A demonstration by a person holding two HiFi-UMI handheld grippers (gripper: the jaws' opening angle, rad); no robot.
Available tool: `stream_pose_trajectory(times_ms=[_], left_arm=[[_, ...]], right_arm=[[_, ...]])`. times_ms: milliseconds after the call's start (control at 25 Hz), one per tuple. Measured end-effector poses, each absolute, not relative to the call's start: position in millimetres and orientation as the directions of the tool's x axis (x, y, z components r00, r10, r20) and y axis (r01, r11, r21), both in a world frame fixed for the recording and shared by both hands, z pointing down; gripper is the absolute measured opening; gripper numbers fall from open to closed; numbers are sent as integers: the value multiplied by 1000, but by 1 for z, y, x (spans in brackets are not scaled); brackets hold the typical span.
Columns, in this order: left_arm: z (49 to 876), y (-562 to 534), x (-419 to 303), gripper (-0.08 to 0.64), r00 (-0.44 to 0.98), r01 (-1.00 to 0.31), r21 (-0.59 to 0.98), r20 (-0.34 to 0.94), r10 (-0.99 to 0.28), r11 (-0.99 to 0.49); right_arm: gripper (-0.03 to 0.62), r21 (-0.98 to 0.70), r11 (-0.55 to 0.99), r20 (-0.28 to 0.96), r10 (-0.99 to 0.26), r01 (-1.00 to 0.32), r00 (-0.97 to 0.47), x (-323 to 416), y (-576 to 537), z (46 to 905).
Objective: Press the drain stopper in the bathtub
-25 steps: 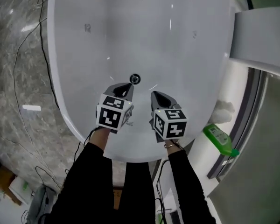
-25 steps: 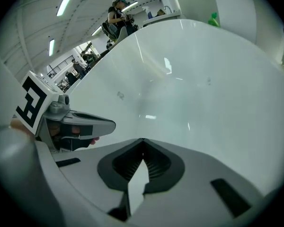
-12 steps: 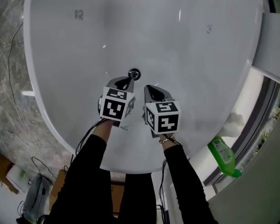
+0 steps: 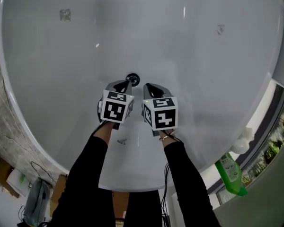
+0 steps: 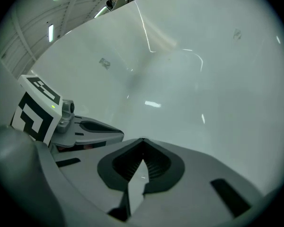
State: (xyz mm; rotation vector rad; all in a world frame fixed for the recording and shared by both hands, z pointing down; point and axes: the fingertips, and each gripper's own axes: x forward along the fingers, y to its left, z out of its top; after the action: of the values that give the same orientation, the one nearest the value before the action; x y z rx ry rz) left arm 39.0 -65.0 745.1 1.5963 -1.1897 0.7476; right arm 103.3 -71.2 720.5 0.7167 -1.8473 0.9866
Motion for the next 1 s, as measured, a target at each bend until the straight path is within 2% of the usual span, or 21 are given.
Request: stream_pose_trajectory(times_ms=[640,1000], left_arm=[[826,-59,49,5,335,-933,359,900,-279,35],[856,-48,60,5,323,-937,345,917,-234,59]], right_arm=[[2,-375,444,908,0,-814,-419,106,-56,787],[2,-379,465,911,34,-800,-412,110,-42,801]])
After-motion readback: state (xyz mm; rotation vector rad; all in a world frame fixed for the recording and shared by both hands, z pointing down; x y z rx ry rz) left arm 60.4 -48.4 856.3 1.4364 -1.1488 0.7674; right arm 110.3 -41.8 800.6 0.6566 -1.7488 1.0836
